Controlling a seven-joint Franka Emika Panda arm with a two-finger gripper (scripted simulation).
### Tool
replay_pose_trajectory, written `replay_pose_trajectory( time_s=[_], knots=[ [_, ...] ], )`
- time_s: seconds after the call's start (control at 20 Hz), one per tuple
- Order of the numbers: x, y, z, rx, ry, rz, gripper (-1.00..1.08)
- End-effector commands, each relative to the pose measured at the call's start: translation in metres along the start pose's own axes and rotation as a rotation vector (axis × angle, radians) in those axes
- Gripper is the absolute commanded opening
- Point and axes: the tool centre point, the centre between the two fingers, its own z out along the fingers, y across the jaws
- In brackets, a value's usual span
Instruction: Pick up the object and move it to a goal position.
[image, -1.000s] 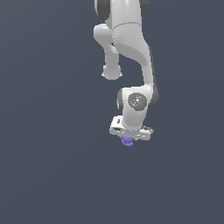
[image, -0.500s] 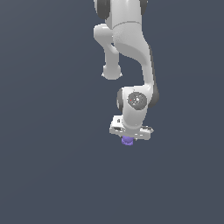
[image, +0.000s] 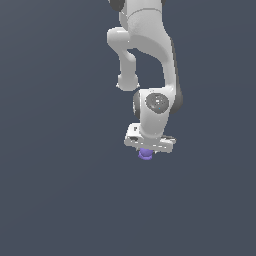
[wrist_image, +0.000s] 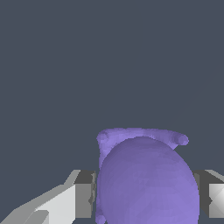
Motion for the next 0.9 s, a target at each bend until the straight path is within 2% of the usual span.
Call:
replay_pose_trajectory(
  time_s=[0.0, 0.85],
  knots=[
    [-0.007, 0.002, -0.015, 0.000, 0.001, 0.000, -1.00],
    [-0.073, 0.025, -0.156, 0.000, 0.001, 0.000, -1.00]
  ],
)
